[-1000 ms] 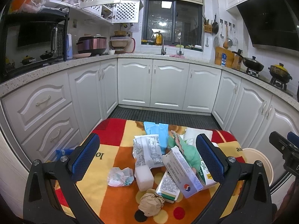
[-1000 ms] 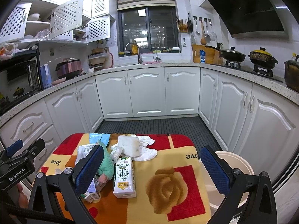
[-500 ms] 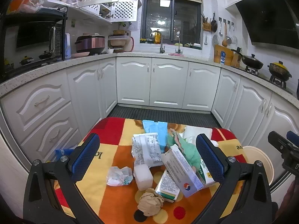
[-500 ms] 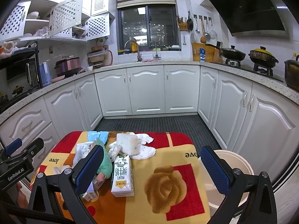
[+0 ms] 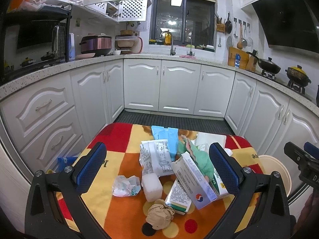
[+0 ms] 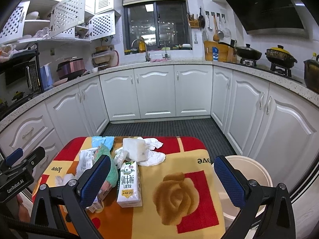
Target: Collect trash
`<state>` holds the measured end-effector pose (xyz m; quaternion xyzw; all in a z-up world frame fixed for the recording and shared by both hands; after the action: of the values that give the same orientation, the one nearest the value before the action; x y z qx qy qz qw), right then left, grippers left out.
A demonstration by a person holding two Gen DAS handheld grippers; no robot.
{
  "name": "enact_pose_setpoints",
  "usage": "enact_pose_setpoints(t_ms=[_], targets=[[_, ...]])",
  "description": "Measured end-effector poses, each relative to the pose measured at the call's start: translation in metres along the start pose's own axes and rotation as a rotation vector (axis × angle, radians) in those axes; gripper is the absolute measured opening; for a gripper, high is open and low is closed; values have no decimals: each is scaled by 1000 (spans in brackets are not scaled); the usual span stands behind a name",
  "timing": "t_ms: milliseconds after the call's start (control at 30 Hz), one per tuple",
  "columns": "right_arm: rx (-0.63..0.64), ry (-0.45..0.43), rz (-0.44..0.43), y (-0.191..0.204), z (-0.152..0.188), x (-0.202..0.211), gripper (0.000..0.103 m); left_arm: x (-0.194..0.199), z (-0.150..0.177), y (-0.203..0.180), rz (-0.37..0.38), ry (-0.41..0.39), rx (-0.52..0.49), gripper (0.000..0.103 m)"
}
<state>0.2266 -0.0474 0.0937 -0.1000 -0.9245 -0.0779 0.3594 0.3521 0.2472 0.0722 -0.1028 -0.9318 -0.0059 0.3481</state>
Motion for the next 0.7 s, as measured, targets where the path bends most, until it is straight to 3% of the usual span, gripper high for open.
enact_pose_setpoints(t_ms=[367, 700], targets=[[31, 62, 31, 4, 6, -3, 103, 8, 13, -12, 3, 6, 8, 102], [23, 50, 18, 4, 8, -5, 103, 18, 29, -27, -3, 19, 18, 102]])
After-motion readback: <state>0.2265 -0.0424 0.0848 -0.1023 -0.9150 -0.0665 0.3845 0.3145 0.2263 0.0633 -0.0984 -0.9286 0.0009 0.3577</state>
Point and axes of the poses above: each gripper's, at about its wrist camera, not at the fingertips, and x roughly against the way its jaws point, y to its left, z to its underside, the point moved 5 cm from there along -x, roughly the way its jaws point, and after that the axes turned 14 degrees about y, right-handed, at the moved point
